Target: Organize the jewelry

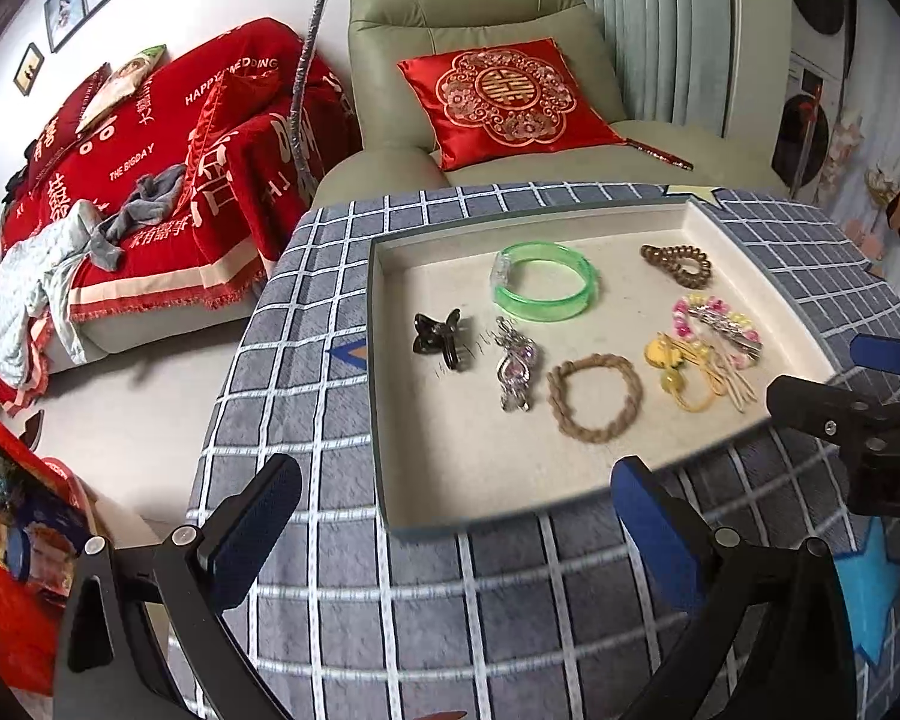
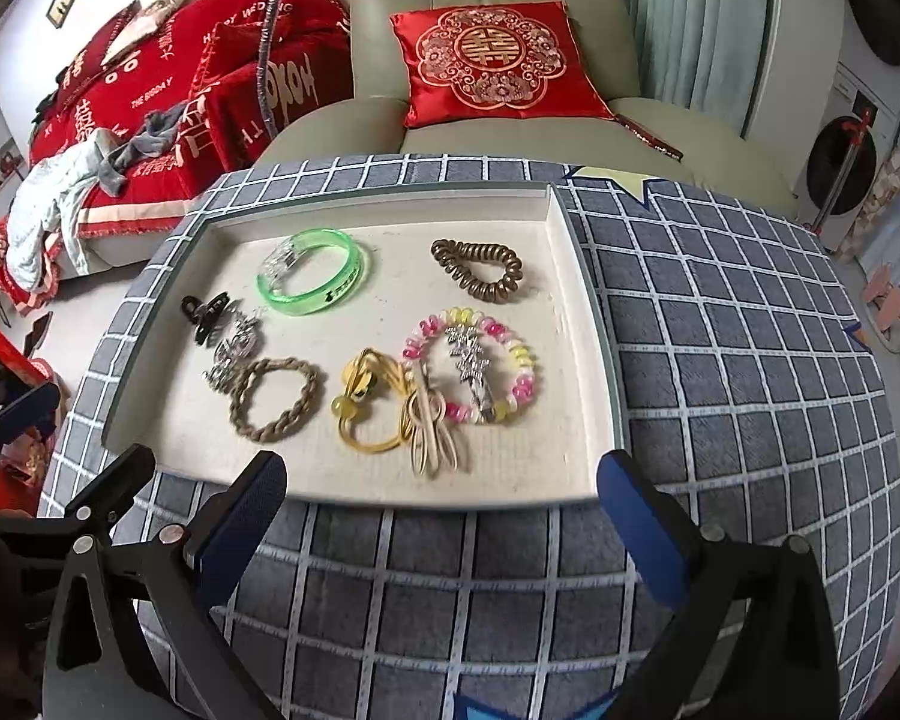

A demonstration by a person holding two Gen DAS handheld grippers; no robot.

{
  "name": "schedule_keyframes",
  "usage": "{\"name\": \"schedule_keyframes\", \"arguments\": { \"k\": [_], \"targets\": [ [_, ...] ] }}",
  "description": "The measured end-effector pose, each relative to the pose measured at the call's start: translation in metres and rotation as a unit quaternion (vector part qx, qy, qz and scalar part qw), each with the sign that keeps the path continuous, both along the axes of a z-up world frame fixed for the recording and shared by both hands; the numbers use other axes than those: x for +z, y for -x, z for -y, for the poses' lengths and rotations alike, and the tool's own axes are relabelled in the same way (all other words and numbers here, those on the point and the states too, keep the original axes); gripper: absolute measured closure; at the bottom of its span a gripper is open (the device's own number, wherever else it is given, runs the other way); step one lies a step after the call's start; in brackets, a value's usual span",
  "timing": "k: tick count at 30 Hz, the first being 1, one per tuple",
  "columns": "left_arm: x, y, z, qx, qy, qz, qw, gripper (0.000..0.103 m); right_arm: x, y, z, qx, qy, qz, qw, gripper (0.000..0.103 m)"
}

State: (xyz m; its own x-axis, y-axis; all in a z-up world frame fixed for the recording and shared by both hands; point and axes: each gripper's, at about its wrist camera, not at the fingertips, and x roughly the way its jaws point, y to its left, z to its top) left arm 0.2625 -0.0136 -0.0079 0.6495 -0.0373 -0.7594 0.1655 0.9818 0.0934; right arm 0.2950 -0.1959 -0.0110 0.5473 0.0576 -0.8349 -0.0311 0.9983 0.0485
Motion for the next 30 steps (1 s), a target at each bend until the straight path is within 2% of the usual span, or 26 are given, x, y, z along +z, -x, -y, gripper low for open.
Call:
{"name": "schedule_keyframes", "arguments": {
  "k": [4, 9, 15, 25, 30],
  "targets": [
    [0.003, 0.019, -0.001, -0.003, 0.008, 0.007, 0.9999, 0.000, 0.004, 0.019, -0.001, -0.002, -0.007, 0.010, 1.000, 0.000],
    [0.005, 0.051, -0.003, -0.012, 0.011, 0.037, 0.9992, 0.000, 0.009, 0.043, -0.003, -0.006, -0.007, 0.029, 1.000, 0.000],
    [0.000, 0.077, -0.010, 0.009, 0.025, 0.051, 0.9984, 0.000, 0.011, 0.072, -0.003, -0.018, -0.011, 0.058, 0.998, 0.000],
    [0.009, 0.092, -0.016, 0.036, 0.037, 0.096, 0.9940, 0.000, 0.024, 0.106, -0.008, -0.023, -0.002, 0.139, 0.990, 0.000],
    [0.009, 0.092, -0.013, 0.038, 0.032, 0.097, 0.9940, 0.000, 0.028, 0.111, -0.014, -0.018, 0.006, 0.159, 0.987, 0.000]
  ]
}}
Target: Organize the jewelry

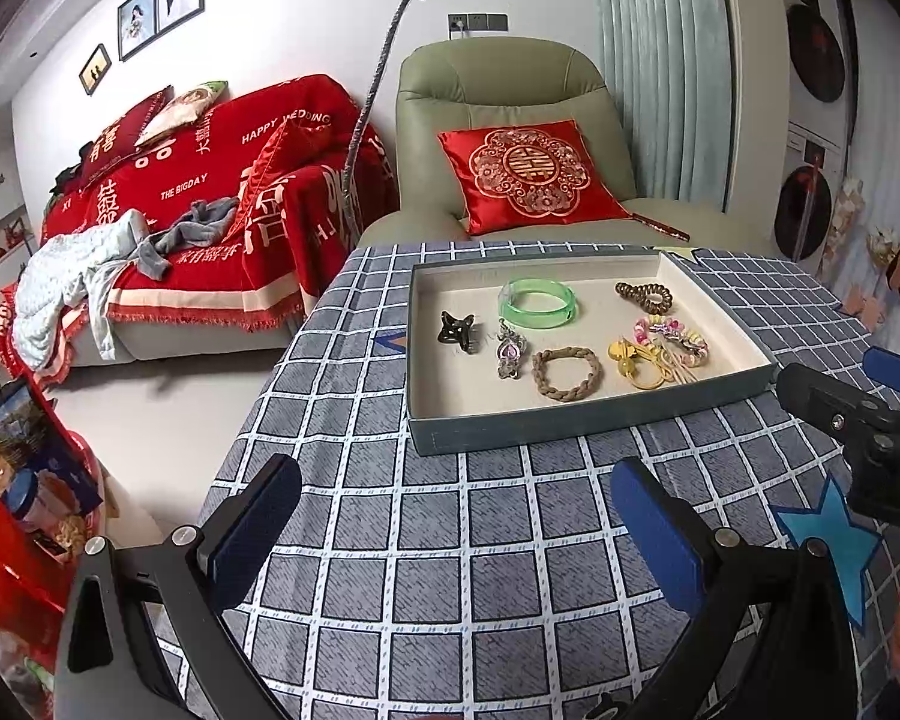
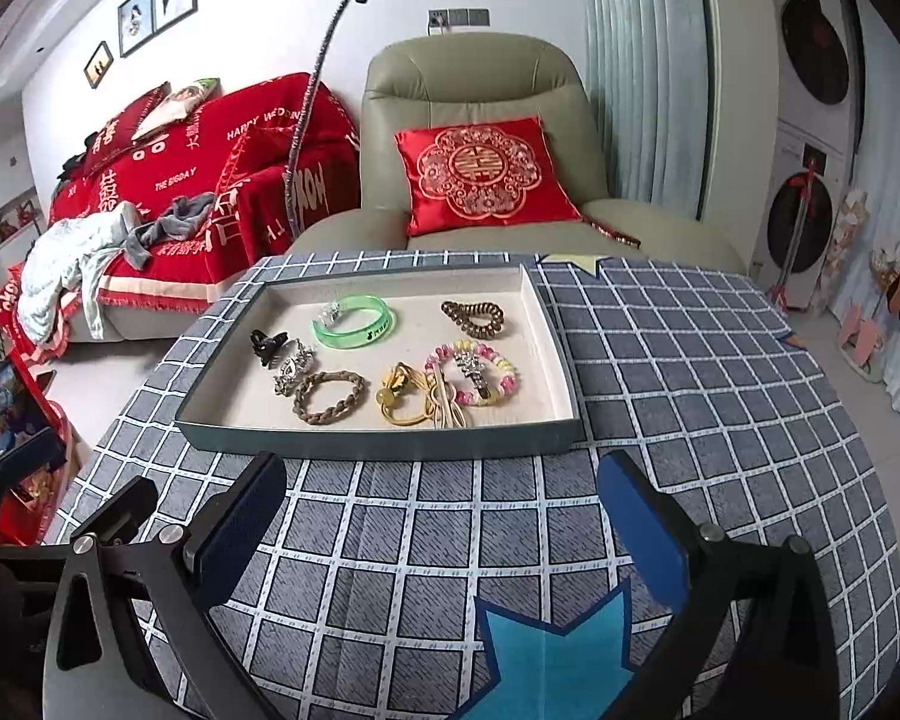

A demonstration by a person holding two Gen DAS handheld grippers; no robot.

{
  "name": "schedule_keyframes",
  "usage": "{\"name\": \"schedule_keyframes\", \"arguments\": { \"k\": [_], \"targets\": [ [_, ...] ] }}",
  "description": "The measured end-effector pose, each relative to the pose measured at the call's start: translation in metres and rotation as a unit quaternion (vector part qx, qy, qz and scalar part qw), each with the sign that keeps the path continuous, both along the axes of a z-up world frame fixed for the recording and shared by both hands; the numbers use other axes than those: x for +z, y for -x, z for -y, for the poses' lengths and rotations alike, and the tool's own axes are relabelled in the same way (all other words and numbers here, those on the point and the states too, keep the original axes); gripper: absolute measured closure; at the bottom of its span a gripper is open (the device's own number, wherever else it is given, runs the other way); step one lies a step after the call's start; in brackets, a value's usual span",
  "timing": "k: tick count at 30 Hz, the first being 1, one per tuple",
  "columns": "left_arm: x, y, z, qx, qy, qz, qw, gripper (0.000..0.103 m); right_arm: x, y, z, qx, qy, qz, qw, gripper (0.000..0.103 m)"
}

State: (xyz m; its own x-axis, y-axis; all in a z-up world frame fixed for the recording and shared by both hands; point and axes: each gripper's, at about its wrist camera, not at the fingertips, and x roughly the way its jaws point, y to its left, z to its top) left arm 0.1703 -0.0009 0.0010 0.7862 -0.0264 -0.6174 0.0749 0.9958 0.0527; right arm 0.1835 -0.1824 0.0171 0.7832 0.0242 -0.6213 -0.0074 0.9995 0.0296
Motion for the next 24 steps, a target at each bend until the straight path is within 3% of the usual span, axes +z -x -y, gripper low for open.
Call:
{"name": "schedule_keyframes", "arguments": {
  "k": [8, 24],
  "targets": [
    [-0.009, -0.010, -0.003, 0.018, 0.009, -0.031, 0.9993, 0.000, -0.009, -0.003, 0.003, -0.009, -0.004, -0.015, 1.000, 0.000],
    [-0.010, -0.012, -0.004, 0.022, 0.009, -0.031, 0.9992, 0.000, -0.011, -0.005, 0.001, -0.009, -0.002, -0.015, 1.000, 0.000]
  ]
}}
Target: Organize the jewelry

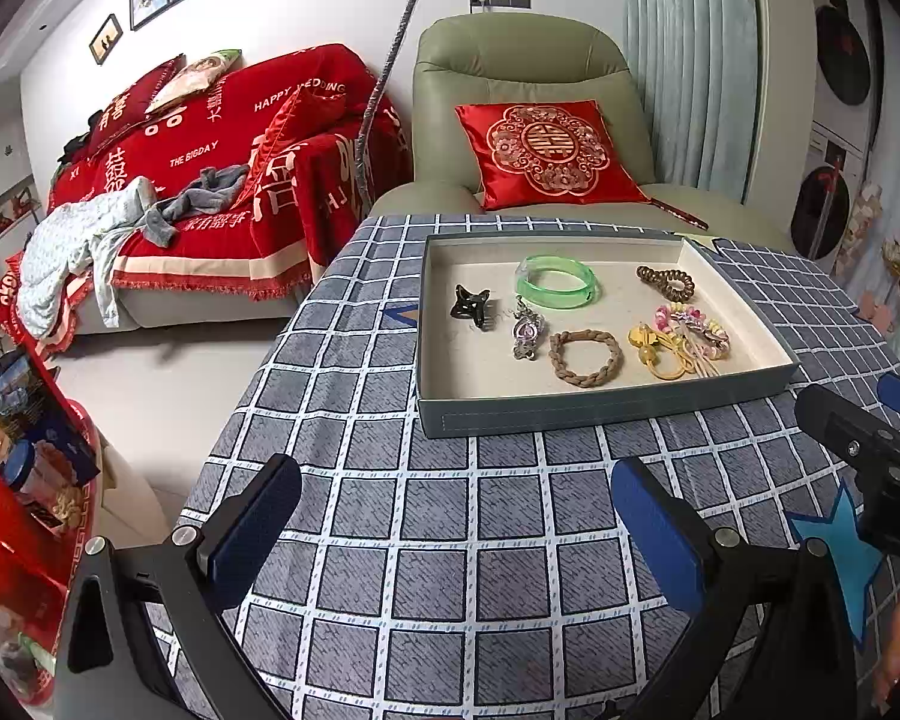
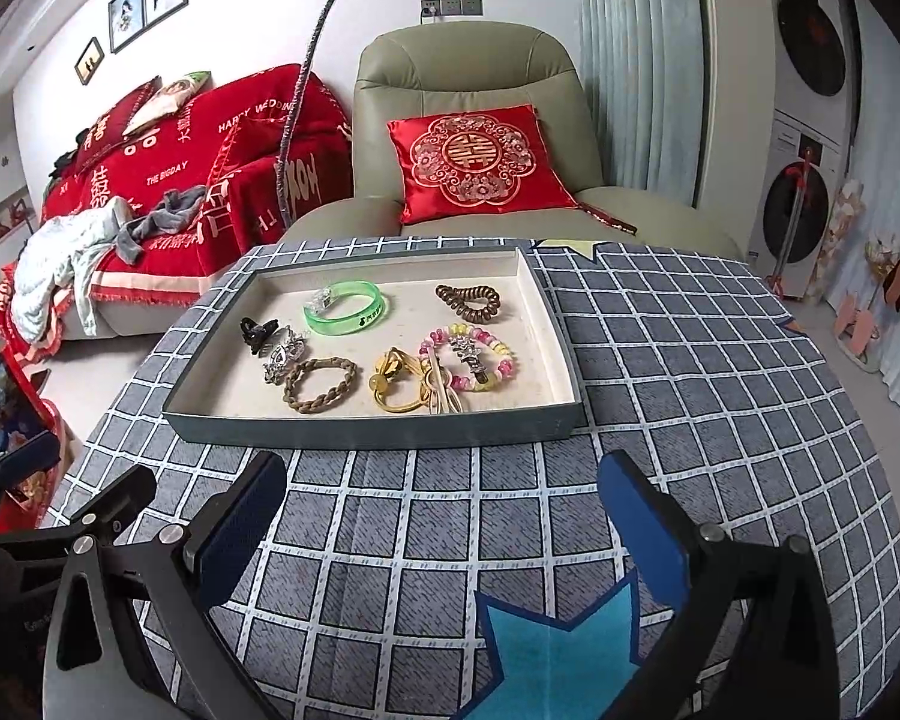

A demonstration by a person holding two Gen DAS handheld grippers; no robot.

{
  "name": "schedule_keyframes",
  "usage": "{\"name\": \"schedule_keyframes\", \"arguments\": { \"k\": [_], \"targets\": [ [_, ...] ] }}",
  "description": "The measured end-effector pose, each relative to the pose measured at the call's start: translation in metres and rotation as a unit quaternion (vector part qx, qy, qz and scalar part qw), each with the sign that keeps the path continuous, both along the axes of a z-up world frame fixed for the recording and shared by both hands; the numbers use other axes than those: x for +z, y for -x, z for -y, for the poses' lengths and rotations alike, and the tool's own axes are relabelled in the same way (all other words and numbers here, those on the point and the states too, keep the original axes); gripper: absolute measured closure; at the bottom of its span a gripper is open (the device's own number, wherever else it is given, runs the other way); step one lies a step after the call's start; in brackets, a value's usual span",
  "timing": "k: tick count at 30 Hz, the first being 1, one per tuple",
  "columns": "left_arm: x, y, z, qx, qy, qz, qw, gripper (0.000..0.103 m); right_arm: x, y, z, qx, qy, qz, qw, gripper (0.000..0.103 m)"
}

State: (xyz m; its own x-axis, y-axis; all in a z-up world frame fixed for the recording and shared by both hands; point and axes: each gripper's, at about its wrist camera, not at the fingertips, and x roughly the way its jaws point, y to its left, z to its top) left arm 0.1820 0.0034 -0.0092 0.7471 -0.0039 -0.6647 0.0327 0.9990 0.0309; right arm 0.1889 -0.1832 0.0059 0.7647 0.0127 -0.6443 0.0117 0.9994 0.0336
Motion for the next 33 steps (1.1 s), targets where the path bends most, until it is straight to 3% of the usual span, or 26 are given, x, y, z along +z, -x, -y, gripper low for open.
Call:
{"name": "schedule_keyframes", "arguments": {
  "k": [33],
  "targets": [
    [0.0001, -0.0012, -0.0025, 0.004, 0.004, -0.003, 1.0000, 0.000, 0.0013, 0.0001, -0.0034, 0.002, -0.001, 0.001, 1.000, 0.000]
  ]
}}
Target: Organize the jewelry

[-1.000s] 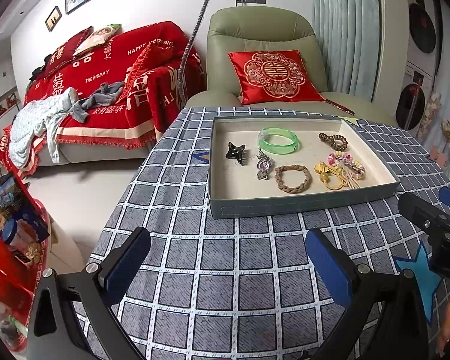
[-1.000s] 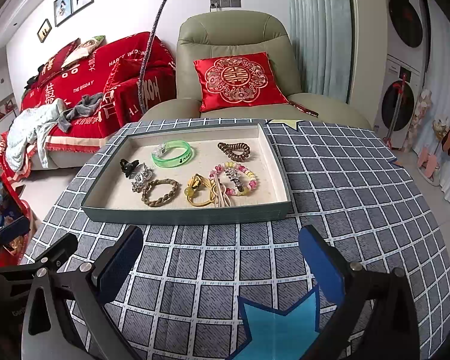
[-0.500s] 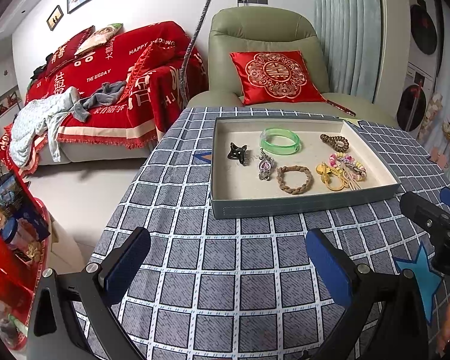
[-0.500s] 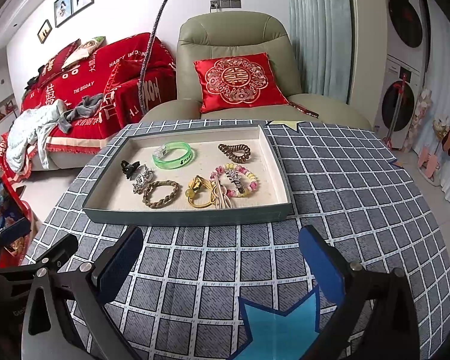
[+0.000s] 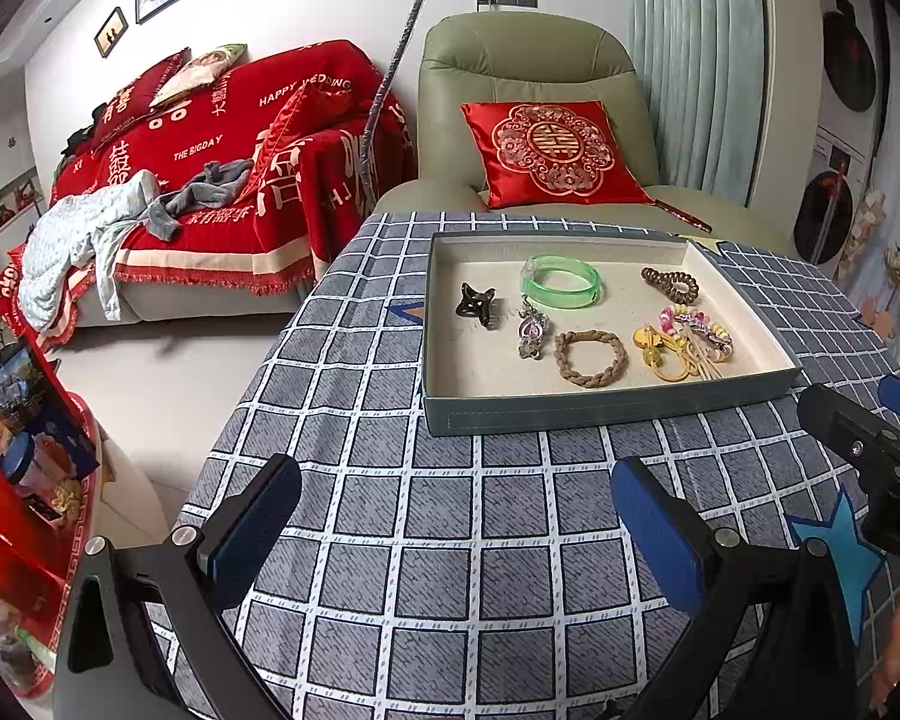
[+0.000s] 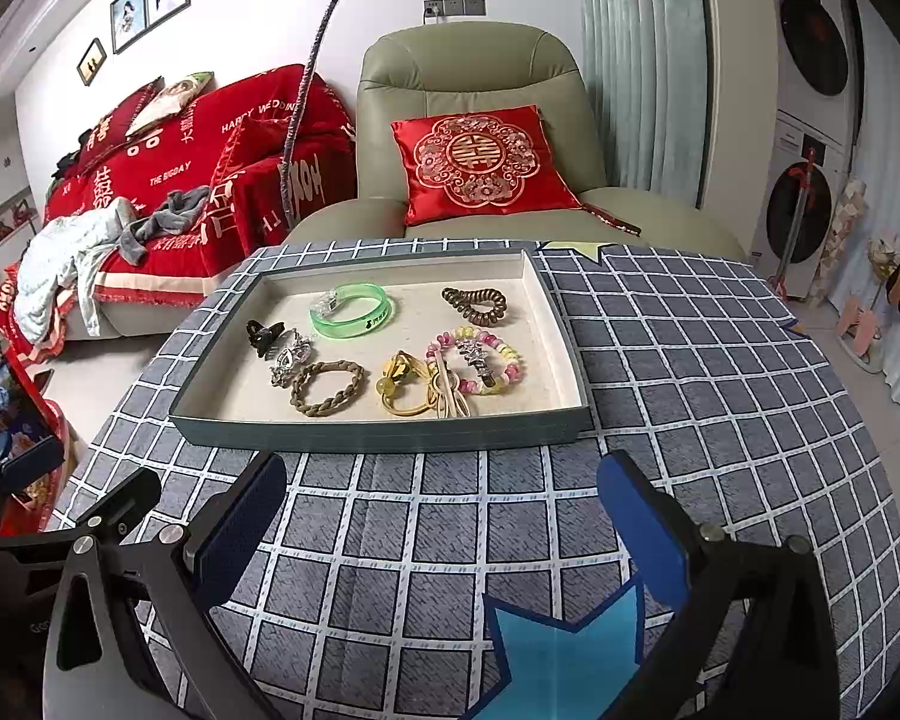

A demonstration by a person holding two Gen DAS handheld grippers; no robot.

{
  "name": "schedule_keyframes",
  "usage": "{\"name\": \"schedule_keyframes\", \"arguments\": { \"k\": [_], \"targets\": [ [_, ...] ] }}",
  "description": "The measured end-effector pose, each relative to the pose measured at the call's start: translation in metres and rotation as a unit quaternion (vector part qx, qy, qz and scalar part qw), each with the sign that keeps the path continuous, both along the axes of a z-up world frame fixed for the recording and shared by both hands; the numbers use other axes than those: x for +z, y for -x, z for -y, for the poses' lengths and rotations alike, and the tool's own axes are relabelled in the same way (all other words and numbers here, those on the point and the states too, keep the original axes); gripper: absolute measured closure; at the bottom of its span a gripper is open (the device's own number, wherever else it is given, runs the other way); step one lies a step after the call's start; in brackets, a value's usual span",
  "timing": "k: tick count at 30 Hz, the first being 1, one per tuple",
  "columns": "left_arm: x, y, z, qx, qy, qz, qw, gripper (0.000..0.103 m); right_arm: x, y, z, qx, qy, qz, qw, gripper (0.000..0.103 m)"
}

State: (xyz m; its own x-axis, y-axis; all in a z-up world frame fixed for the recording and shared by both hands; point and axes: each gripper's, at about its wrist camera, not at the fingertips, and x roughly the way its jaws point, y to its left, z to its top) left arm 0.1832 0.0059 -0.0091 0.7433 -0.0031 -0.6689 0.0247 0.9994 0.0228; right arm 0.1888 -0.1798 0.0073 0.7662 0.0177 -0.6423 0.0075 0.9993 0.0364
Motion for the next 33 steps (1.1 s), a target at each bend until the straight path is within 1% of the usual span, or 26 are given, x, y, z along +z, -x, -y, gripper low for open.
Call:
{"name": "schedule_keyframes", "arguments": {
  "k": [23, 33],
  "targets": [
    [-0.0001, 0.0007, 0.0000, 0.001, 0.001, 0.002, 1.0000, 0.000, 0.0002, 0.0012, 0.0000, -0.001, 0.000, 0.000, 1.000, 0.000],
    [0.0007, 0.0015, 0.0000, 0.001, 0.001, 0.004, 1.0000, 0.000, 0.0020, 0.0019, -0.0003, -0.002, 0.015, 0.004, 1.000, 0.000]
  ]
}}
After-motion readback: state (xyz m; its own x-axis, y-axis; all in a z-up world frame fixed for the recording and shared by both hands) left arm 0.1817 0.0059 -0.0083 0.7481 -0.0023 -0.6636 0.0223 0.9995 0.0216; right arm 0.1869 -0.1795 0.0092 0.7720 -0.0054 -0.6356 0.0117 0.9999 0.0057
